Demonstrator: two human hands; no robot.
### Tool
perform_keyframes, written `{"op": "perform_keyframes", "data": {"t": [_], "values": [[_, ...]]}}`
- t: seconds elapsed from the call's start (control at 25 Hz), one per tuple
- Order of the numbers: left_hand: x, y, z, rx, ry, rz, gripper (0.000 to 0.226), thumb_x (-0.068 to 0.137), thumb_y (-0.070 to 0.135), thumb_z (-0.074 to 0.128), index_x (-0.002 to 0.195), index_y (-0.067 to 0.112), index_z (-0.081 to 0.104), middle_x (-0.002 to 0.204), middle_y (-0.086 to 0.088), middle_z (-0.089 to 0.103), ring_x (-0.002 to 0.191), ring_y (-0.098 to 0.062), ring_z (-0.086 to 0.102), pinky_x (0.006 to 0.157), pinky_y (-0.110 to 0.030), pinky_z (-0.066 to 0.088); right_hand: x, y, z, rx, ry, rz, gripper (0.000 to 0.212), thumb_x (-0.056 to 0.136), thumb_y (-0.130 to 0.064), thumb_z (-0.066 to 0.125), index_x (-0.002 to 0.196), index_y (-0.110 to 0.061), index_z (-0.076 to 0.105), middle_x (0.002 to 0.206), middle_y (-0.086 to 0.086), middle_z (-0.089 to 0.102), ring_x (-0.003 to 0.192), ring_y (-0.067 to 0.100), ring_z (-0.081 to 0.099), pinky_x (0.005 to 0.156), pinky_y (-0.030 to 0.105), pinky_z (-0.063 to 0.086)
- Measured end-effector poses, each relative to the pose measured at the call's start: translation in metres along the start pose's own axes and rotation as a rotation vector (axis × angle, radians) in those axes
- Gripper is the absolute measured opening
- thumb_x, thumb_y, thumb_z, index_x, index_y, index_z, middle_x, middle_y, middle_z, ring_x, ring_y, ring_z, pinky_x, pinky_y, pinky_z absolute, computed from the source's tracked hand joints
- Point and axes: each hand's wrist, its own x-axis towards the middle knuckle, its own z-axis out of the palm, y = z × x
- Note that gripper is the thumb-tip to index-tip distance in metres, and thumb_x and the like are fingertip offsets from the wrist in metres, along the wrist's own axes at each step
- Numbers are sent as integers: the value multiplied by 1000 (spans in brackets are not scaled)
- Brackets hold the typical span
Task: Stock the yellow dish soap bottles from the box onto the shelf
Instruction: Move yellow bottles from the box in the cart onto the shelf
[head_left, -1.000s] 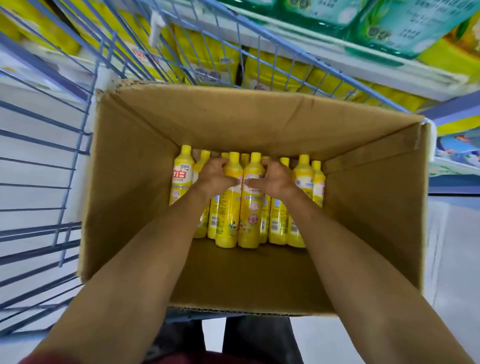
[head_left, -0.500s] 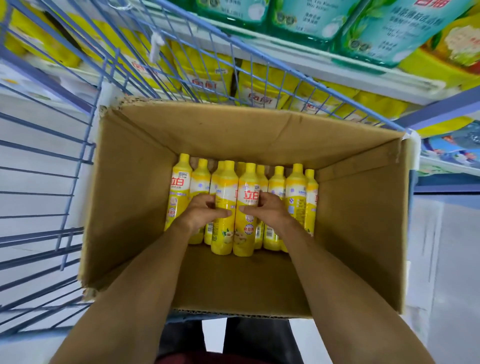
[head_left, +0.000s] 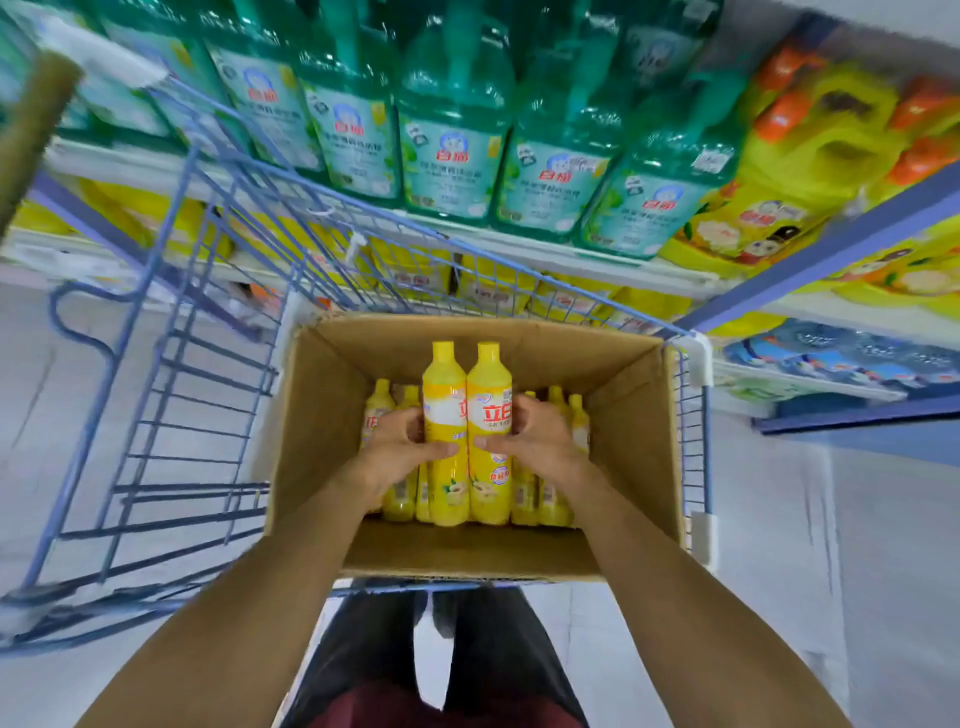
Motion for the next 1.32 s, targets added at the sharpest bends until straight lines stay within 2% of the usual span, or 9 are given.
{"op": "perform_keyframes", "data": {"t": [0.12,0.24,0.32,0.44,0.68,0.84,0.96,1.2,1.32], "values": [[-34,78,-17,45,-16,115,62,61,19,94,118,10,70,110,-6,76,107,-27,71,91,-44,58,-36,-70,-22,0,63,-128,63,55,-33,98,111,-24,70,107,-5,77,100,11,73,92,42,59],[-63,152,-28,80,-31,295,53,72,-5,84,121,-2,65,110,-12,75,99,-22,73,81,-27,59,-65,-138,-42,5,151,-268,51,63,-16,96,105,-30,69,103,-7,77,98,10,73,89,36,60],[-86,199,-34,105,-32,393,50,74,-8,82,121,-2,65,108,-10,75,91,-12,73,77,-22,58,-83,-181,-52,-3,215,-362,53,64,-18,96,107,-29,67,103,-6,76,96,11,73,85,32,60],[-111,256,-42,140,-26,517,51,73,1,86,121,5,68,111,-9,75,101,-20,73,87,-33,59,-105,-233,-71,16,287,-478,58,65,-19,95,114,-19,64,101,-5,75,89,6,72,77,22,58],[-151,360,-42,209,6,783,48,69,3,89,112,14,71,108,-2,76,95,-7,72,81,-18,55,-135,-315,-110,77,422,-680,59,63,-17,96,116,-13,70,102,1,78,93,14,75,78,34,60],[-160,412,-38,195,36,866,53,70,3,88,120,8,69,109,-3,76,96,-10,73,79,-20,57,-143,-360,-136,81,473,-789,62,63,-24,96,119,-15,70,104,-2,78,94,13,75,82,35,62],[-156,452,-32,179,81,935,53,71,5,89,120,7,68,110,-5,76,100,-15,73,83,-27,59,-148,-397,-159,66,507,-863,61,66,-24,94,121,-14,69,104,-4,77,91,6,74,81,27,61],[-141,525,-20,143,165,1004,51,72,1,87,119,8,67,110,-2,75,98,-10,72,81,-21,58,-133,-461,-200,78,545,-949,57,71,-16,91,122,-12,65,97,-15,69,80,-15,66,67,7,51],[-122,544,-22,147,196,1008,50,72,4,88,117,9,68,109,-2,75,98,-10,72,81,-22,58,-113,-472,-207,90,605,-928,59,70,-17,92,122,-13,64,96,-16,68,79,-18,65,66,4,49]]}}
